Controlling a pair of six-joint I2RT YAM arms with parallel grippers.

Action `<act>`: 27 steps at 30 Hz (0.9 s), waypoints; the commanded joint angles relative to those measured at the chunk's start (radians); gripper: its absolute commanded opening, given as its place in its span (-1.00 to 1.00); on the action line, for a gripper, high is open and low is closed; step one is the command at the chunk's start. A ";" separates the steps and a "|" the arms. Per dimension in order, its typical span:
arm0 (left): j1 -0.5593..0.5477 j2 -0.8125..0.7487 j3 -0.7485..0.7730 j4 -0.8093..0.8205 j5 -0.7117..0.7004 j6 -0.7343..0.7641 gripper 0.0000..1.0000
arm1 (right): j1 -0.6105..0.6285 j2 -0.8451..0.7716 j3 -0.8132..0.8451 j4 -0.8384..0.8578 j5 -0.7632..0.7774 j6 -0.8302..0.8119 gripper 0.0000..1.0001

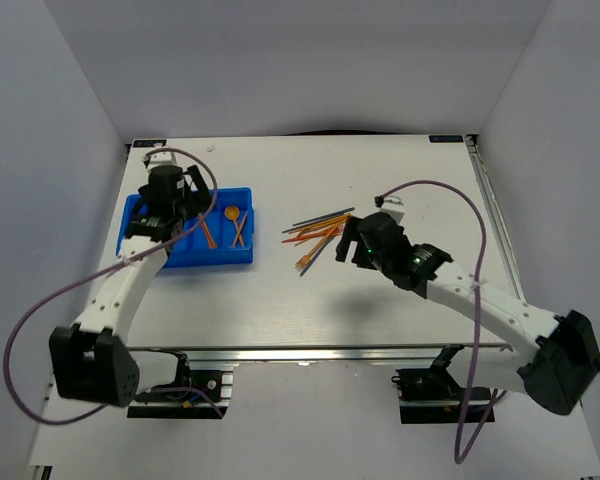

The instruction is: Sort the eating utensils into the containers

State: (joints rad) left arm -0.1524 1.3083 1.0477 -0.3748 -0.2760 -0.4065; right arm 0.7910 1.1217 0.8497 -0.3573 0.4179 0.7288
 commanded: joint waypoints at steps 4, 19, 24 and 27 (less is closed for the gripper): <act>0.004 -0.326 -0.081 -0.096 0.003 0.064 0.96 | -0.006 0.289 0.221 -0.185 0.171 0.105 0.75; -0.003 -0.495 -0.315 -0.056 -0.045 0.064 0.96 | -0.006 0.774 0.549 -0.220 0.176 0.201 -0.09; -0.001 -0.489 -0.313 -0.050 -0.028 0.066 0.96 | -0.006 0.834 0.603 -0.229 0.173 0.224 -0.19; -0.004 -0.491 -0.316 -0.046 -0.012 0.066 0.96 | -0.006 0.843 0.606 -0.207 0.168 0.224 -0.25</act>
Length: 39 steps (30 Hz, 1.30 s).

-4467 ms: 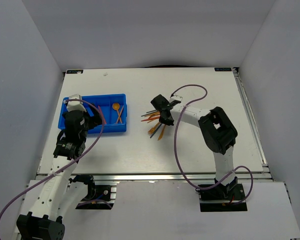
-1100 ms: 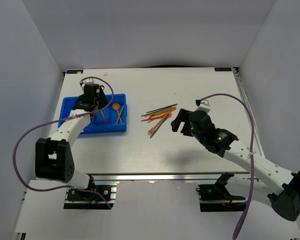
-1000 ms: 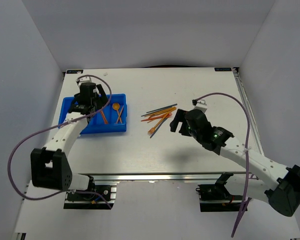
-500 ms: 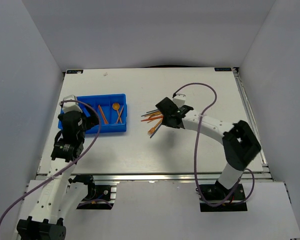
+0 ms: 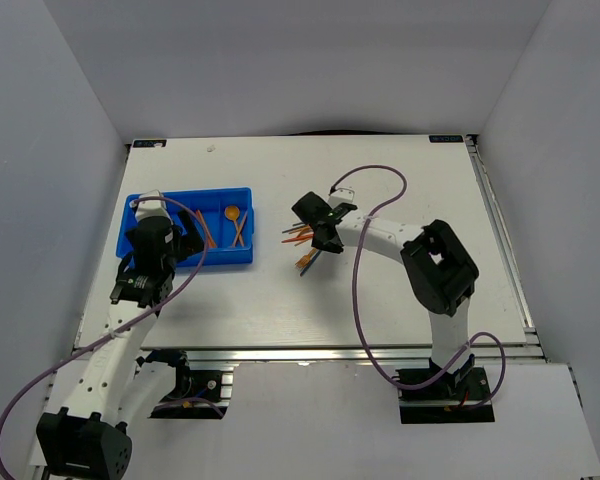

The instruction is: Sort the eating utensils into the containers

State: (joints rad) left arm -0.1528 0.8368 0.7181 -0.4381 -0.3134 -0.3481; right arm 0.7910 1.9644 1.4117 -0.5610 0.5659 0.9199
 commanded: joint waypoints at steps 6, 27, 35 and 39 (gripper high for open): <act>-0.008 -0.011 0.017 0.019 0.048 0.008 0.96 | -0.010 0.039 0.087 0.010 0.003 0.030 -0.27; -0.014 -0.001 0.015 0.019 0.059 0.009 0.96 | -0.027 -0.004 0.026 0.035 -0.003 0.043 -0.27; -0.016 0.001 0.015 0.019 0.059 0.009 0.96 | -0.027 0.034 0.036 0.029 -0.032 0.039 -0.27; -0.014 0.001 0.015 0.018 0.057 0.009 0.96 | -0.029 0.062 0.067 0.016 -0.046 0.037 -0.27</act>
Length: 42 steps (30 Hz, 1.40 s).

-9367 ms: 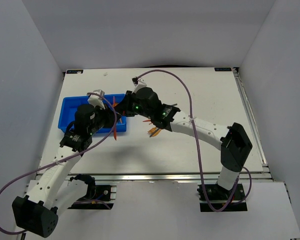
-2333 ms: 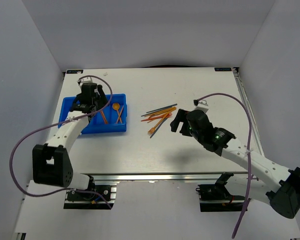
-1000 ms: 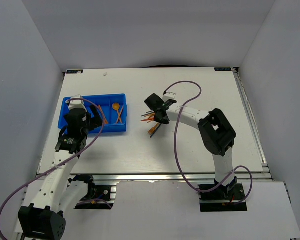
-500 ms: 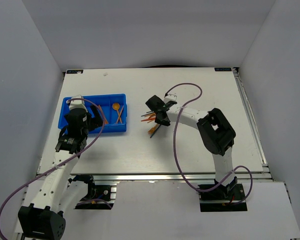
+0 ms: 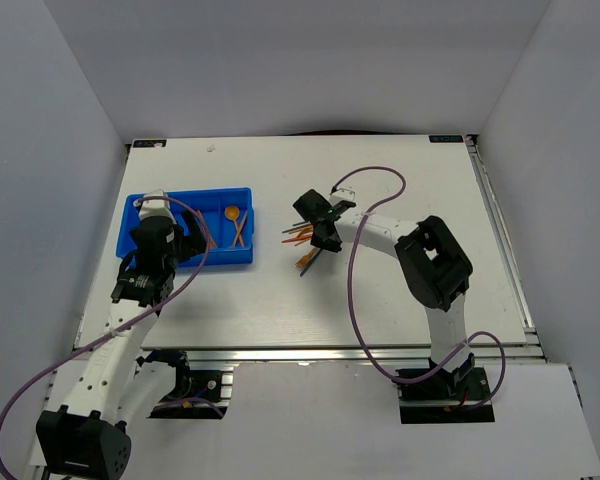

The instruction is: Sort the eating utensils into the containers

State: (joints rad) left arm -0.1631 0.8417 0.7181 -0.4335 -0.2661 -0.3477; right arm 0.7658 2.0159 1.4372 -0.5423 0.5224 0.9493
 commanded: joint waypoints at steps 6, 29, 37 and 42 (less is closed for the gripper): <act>-0.004 0.005 0.018 0.006 -0.010 0.009 0.96 | -0.003 0.035 0.054 -0.004 -0.035 0.016 -0.26; -0.006 -0.015 0.021 -0.014 -0.038 0.000 0.96 | 0.004 -0.187 -0.335 -0.024 -0.056 0.069 -0.84; -0.007 -0.018 0.020 -0.014 -0.031 -0.007 0.96 | 0.012 -0.348 -0.546 0.077 -0.127 -0.010 -0.44; -0.007 -0.016 0.021 -0.019 -0.042 -0.007 0.96 | 0.067 -0.367 -0.544 0.045 -0.114 0.012 -0.03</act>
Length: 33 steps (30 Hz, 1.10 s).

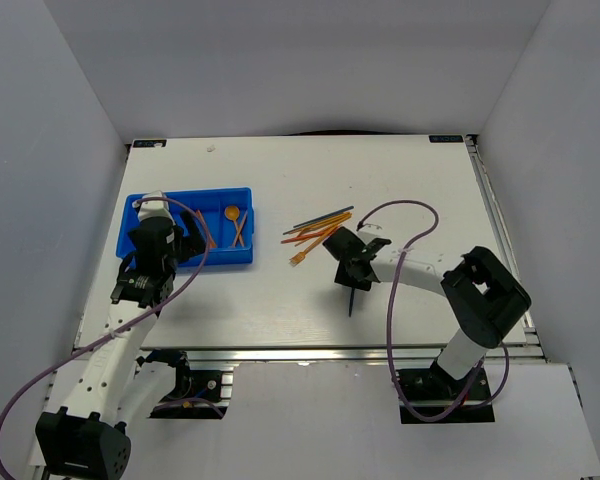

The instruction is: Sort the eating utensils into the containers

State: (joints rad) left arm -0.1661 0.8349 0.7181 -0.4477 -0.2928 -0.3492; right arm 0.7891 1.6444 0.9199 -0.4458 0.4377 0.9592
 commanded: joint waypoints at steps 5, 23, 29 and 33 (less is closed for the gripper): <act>-0.004 -0.014 0.021 -0.009 -0.019 -0.005 0.96 | 0.108 -0.003 -0.058 -0.074 -0.025 0.047 -0.07; -0.009 -0.023 0.026 -0.019 0.009 -0.022 0.96 | 0.153 0.048 -0.171 -0.045 -0.050 0.112 -1.00; -0.009 0.001 -0.012 0.064 0.406 -0.161 0.96 | 0.196 -0.081 -0.142 -0.013 -0.018 0.009 -1.00; -0.099 -0.016 -0.111 0.289 0.593 -0.383 0.96 | 0.233 -0.278 -0.159 0.070 0.006 -0.065 -1.00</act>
State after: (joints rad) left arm -0.1986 0.8352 0.6491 -0.3294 0.0673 -0.5545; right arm 0.9962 1.4879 0.7742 -0.4103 0.4561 0.9623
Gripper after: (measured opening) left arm 0.982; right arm 0.029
